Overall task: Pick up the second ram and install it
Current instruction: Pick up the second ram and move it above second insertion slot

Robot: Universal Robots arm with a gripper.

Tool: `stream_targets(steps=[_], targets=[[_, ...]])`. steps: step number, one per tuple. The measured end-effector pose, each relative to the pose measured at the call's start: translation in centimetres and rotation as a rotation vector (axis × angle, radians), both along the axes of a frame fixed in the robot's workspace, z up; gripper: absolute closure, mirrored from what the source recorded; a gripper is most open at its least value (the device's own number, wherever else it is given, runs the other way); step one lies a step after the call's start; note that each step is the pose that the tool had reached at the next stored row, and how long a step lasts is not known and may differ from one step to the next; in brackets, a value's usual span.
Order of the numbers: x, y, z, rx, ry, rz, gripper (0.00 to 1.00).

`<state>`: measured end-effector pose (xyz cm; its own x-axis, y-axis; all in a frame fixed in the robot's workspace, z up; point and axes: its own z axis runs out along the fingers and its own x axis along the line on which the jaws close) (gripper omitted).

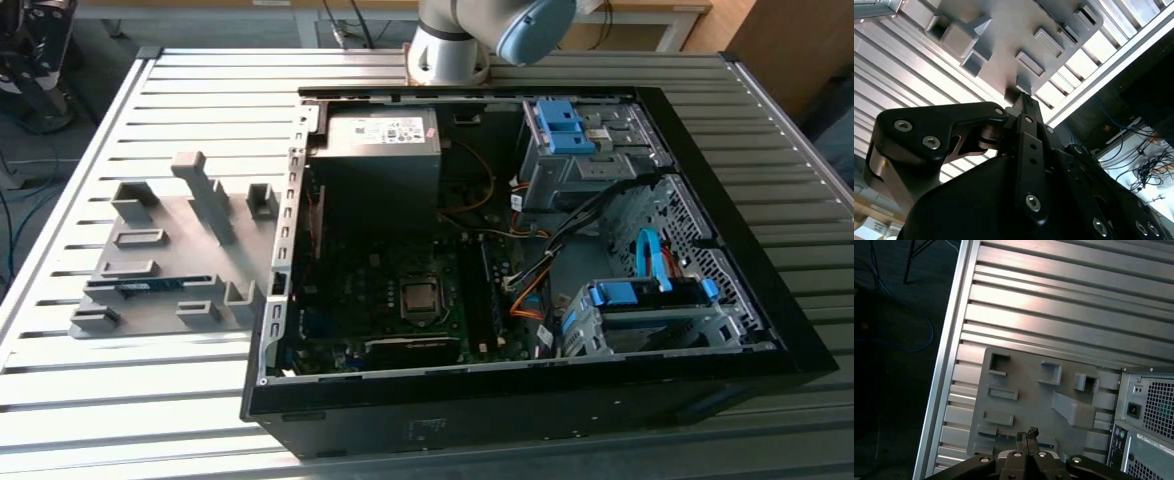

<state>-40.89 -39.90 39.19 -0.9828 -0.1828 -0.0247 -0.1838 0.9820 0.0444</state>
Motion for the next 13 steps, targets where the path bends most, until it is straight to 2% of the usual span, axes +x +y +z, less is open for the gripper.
stream_targets(steps=[13], targets=[[-0.01,0.00,0.00,0.0000,0.0001,0.129,0.89]])
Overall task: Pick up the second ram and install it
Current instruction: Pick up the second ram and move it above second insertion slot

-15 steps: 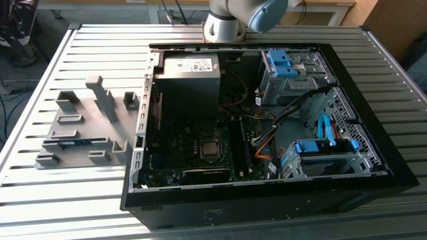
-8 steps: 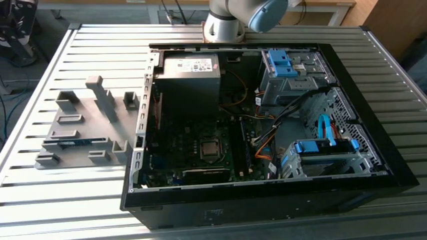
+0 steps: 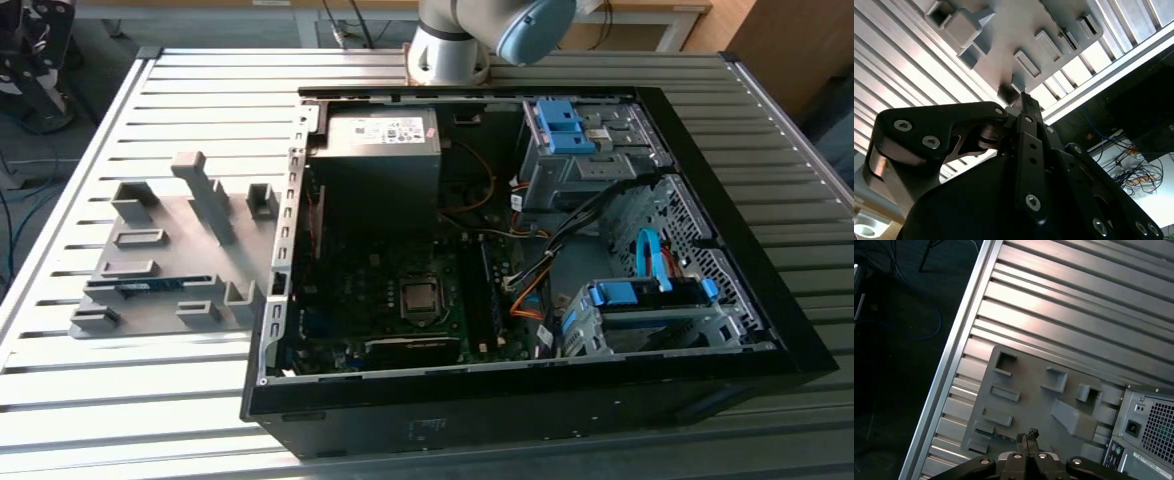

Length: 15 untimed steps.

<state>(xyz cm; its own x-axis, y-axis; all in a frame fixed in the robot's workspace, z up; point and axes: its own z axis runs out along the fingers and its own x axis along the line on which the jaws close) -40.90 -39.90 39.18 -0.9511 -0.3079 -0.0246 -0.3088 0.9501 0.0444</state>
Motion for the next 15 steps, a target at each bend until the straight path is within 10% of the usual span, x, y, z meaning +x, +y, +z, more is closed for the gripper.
stream_targets(steps=[15], targets=[[-0.02,-0.01,-0.01,-0.0017,0.0000,0.144,0.89]])
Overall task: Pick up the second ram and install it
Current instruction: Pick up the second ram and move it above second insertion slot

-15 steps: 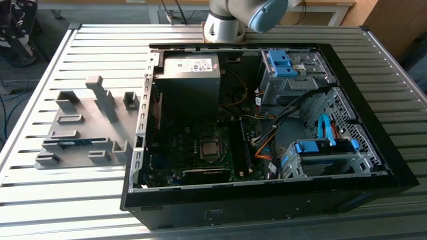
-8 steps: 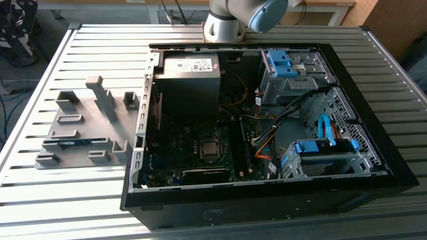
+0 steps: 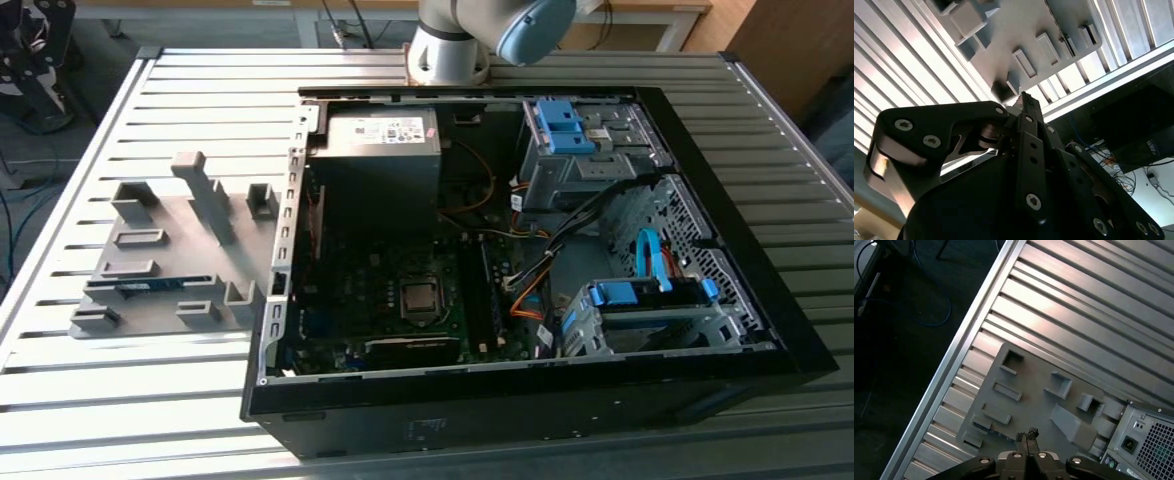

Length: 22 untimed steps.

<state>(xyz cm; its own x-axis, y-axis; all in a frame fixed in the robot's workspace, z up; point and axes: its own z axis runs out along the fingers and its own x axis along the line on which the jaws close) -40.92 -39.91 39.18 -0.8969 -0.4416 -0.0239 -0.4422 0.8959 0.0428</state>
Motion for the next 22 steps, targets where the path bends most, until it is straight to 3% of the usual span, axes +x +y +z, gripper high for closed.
stream_targets(steps=[6,15,22], targets=[[-0.02,-0.02,-0.01,-0.0062,0.0000,0.055,0.89],[-0.04,-0.15,0.00,-0.0332,0.0010,0.099,0.89],[-0.05,-0.47,-0.02,-0.0480,0.0012,0.118,0.89]])
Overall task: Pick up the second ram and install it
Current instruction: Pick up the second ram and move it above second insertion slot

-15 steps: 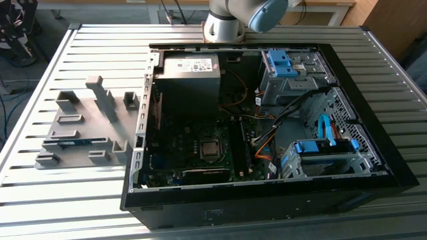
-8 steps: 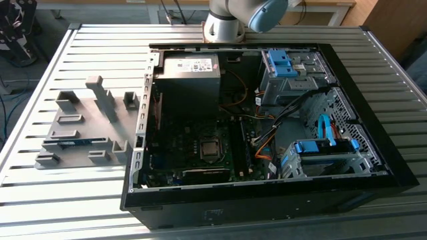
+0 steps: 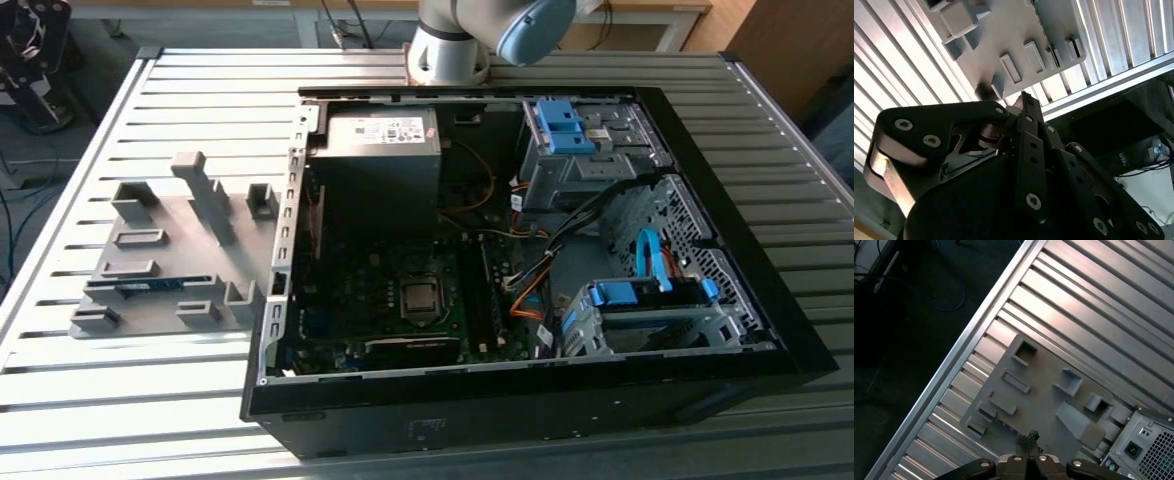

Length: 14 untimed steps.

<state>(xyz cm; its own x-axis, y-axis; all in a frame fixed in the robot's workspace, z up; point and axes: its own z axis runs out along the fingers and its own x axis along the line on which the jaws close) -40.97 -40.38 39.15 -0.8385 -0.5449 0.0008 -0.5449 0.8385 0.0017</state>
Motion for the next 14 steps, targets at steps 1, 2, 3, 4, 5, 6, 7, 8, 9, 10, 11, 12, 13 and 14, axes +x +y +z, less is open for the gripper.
stream_targets(steps=[1,2,3,4,5,6,7,8,9,10,11,12,13,14], targets=[[0.00,-0.03,0.00,-0.0005,0.0000,0.006,0.89],[0.00,-0.03,-0.01,-0.0007,0.0001,0.016,0.89],[0.00,-0.03,-0.01,-0.0008,0.0001,0.028,0.89],[0.00,-0.03,-0.02,-0.0008,0.0001,0.043,0.89],[-0.01,-0.04,-0.03,-0.0008,0.0000,0.058,0.89],[-0.01,-0.04,-0.04,-0.0008,0.0000,0.073,0.89],[-0.01,-0.04,-0.04,-0.0008,0.0000,0.089,0.89],[-0.01,-0.04,-0.05,-0.0008,-0.0001,0.105,0.89],[-0.01,-0.04,-0.05,-0.0009,-0.0001,0.119,0.89],[-0.01,-0.04,-0.06,-0.0010,-0.0001,0.133,0.89],[-0.01,-0.04,-0.06,-0.0012,0.0000,0.147,0.89],[-0.02,-0.05,-0.07,-0.0013,-0.0002,0.157,0.89],[-0.05,-0.05,-0.08,-0.0016,-0.0003,0.165,0.89],[-0.07,-0.06,-0.08,-0.0018,-0.0002,0.172,0.89]])
